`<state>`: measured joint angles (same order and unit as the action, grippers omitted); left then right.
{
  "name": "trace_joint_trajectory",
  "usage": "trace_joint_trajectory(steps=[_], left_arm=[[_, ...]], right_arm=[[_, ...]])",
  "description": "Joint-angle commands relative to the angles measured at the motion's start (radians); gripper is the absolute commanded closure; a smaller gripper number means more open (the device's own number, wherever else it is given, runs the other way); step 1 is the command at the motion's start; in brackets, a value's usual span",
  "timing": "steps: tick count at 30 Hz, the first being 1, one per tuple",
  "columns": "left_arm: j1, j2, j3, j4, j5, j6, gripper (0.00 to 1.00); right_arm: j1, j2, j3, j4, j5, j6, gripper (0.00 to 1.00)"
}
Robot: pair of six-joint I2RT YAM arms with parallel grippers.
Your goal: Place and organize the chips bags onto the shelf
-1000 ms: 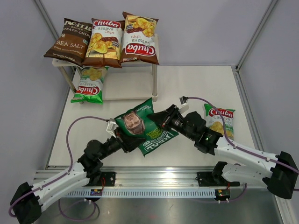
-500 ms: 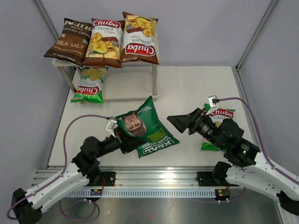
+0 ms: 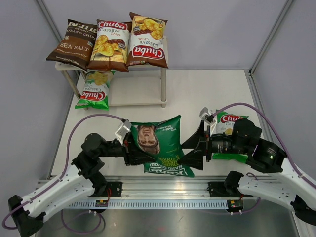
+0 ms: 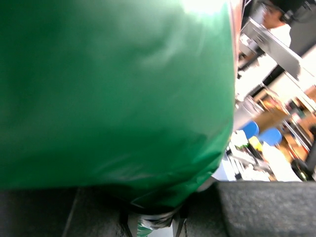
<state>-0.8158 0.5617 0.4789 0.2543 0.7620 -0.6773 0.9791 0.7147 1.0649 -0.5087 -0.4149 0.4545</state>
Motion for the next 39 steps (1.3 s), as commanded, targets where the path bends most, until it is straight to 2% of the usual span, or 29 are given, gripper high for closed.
trace_joint_trajectory(steps=[1, 5, 9, 12, 20, 23, 24, 25, 27, 28, 30, 31, 33, 35, 37, 39], left_arm=[[0.0, 0.029, 0.064, 0.063, 0.131, 0.015, 0.89], [0.0, 0.082, 0.06, 0.143, 0.194, -0.039, 0.89], [-0.002, 0.112, 0.056, 0.204, 0.223, -0.067, 0.87], [-0.003, 0.133, 0.061, 0.206, 0.244, -0.062, 0.87], [-0.031, 0.172, 0.058, 0.281, 0.313, -0.074, 0.87], [-0.034, 0.164, 0.067, 0.258, 0.312, -0.05, 0.87], [-0.034, 0.162, 0.076, 0.232, 0.309, -0.035, 0.86], [-0.034, 0.162, 0.085, 0.208, 0.3, -0.019, 0.84], [-0.034, 0.158, 0.116, 0.102, 0.269, 0.044, 0.77], [-0.033, 0.155, 0.122, 0.074, 0.226, 0.062, 0.66], [-0.033, 0.144, 0.138, 0.025, 0.182, 0.091, 0.57], [-0.033, 0.141, 0.141, 0.02, 0.145, 0.093, 0.37], [-0.033, 0.129, 0.148, 0.002, 0.091, 0.09, 0.16], [-0.033, 0.113, 0.158, -0.038, -0.018, 0.091, 0.01], [-0.033, 0.075, 0.15, -0.035, -0.119, 0.067, 0.01], [-0.033, 0.015, 0.115, 0.041, -0.197, 0.023, 0.01]], right_arm=[[0.004, -0.017, -0.002, 0.006, -0.202, -0.048, 0.04], [0.004, -0.018, -0.002, 0.002, -0.153, -0.069, 0.03], [0.004, 0.012, 0.021, -0.044, 0.055, -0.076, 0.02], [0.004, 0.044, 0.023, -0.025, 0.128, -0.047, 0.01], [0.004, 0.114, 0.015, 0.104, 0.012, 0.021, 0.03], [0.004, 0.106, -0.022, 0.153, -0.038, 0.035, 0.22], [0.004, 0.088, -0.029, 0.162, -0.035, 0.036, 0.31], [0.004, 0.075, -0.036, 0.168, -0.025, 0.036, 0.47], [0.004, 0.039, -0.063, 0.193, 0.023, 0.046, 0.58], [0.004, 0.023, -0.069, 0.2, 0.042, 0.052, 0.67], [0.004, -0.016, -0.107, 0.249, 0.091, 0.061, 0.72], [0.004, -0.029, -0.121, 0.269, 0.105, 0.079, 0.74], [0.004, -0.061, -0.149, 0.317, 0.145, 0.087, 0.76], [0.006, -0.08, -0.169, 0.354, 0.206, 0.095, 0.82], [0.004, -0.112, -0.187, 0.393, 0.241, 0.099, 0.85], [0.004, -0.138, -0.213, 0.456, 0.293, 0.105, 0.87]])
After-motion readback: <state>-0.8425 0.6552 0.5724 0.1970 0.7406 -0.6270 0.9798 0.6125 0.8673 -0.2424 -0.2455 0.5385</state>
